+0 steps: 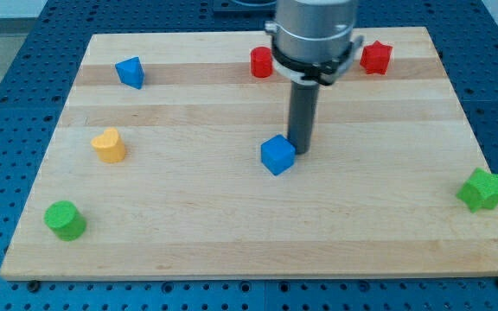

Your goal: Place yellow hexagon below blue cube

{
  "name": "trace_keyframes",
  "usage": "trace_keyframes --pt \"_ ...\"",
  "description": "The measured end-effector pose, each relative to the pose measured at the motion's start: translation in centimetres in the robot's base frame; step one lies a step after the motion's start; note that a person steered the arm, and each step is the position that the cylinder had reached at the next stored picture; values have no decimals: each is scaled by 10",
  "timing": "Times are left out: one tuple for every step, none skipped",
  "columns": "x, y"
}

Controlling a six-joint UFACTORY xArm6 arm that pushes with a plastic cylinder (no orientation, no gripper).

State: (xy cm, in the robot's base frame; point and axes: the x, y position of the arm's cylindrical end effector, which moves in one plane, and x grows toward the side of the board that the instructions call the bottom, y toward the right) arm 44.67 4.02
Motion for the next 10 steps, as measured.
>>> trace_keyframes --pt "-2 -10" --pt "8 -7" --pt "-23 -4" --pt "-78 -8" --pt "-110 -15" --pt "-112 15" --pt "-102 45" --pt "-86 49" --pt "-60 39" --pt "-29 28"
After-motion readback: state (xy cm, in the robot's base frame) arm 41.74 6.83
